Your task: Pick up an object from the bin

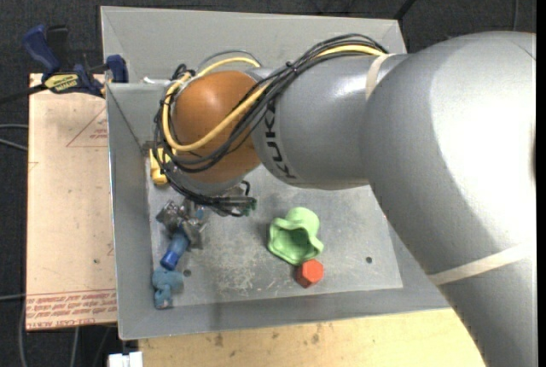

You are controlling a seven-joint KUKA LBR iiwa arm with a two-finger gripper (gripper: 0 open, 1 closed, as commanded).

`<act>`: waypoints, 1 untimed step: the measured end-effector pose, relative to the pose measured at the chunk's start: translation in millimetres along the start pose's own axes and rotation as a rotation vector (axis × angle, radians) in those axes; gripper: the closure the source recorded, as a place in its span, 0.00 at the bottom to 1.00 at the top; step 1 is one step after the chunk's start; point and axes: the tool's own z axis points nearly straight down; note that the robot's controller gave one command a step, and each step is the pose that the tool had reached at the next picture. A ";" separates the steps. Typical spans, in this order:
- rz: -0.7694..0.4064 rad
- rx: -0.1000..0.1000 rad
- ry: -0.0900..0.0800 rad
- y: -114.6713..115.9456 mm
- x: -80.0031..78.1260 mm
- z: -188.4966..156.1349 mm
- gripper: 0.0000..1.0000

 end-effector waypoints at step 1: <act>0.003 0.002 -0.002 0.2 -0.8 -12.8 1.00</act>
Offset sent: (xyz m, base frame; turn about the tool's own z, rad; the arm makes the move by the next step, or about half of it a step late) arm -0.0001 0.0000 0.0126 0.0000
